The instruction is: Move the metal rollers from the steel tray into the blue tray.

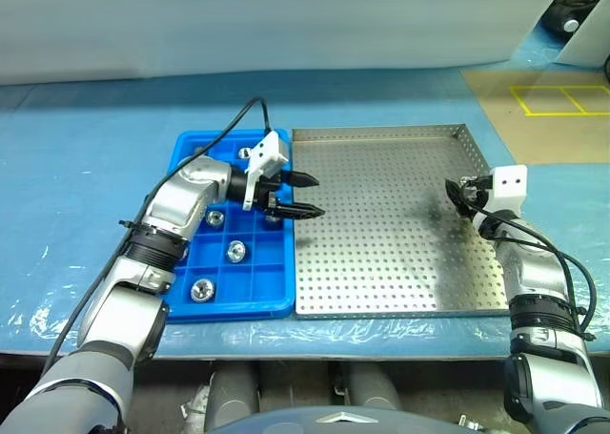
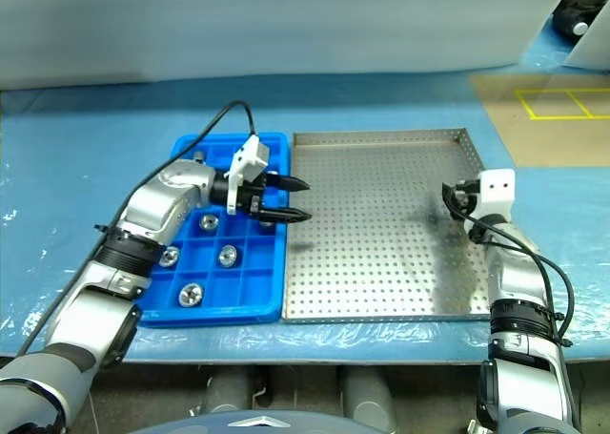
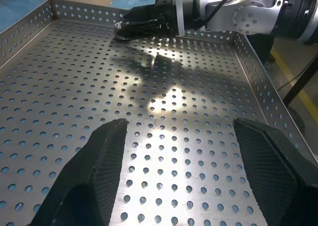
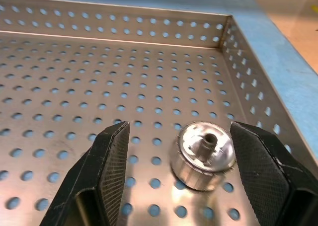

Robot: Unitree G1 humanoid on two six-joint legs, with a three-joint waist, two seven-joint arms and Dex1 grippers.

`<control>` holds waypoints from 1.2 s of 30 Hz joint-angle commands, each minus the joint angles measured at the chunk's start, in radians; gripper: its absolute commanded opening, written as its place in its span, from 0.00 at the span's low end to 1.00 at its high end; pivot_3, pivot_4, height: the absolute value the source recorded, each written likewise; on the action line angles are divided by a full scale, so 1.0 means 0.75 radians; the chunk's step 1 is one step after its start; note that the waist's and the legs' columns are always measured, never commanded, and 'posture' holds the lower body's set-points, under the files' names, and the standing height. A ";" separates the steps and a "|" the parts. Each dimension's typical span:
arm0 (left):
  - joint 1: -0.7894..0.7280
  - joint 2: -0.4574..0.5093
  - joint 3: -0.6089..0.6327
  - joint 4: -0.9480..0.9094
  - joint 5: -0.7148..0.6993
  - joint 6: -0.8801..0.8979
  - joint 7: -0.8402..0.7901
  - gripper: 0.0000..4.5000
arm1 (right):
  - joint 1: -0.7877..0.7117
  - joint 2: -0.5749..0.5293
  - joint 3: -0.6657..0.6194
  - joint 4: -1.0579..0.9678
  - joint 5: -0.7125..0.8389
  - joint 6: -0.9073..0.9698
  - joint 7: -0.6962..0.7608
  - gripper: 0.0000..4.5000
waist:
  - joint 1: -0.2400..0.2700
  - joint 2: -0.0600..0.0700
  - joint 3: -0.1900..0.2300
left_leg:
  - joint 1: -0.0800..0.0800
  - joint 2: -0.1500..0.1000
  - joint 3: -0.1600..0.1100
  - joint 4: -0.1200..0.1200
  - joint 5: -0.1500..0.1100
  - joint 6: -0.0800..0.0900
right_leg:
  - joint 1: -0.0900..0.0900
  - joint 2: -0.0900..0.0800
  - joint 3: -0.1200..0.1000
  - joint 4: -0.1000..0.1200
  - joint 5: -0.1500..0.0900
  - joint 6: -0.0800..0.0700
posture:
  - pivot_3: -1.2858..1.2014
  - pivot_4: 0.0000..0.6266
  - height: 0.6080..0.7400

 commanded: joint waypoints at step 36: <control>0.078 0.100 0.058 -0.168 -0.014 0.072 0.027 0.80 | -0.218 -0.007 0.040 0.470 -0.013 -0.222 -0.020 0.37 | 0.008 0.001 0.000 | 0.001 0.009 0.015 0.009 -0.008 0.006 | 0.004 -0.001 0.000 0.000 0.000 -0.001 | 0.42 0.24 1.00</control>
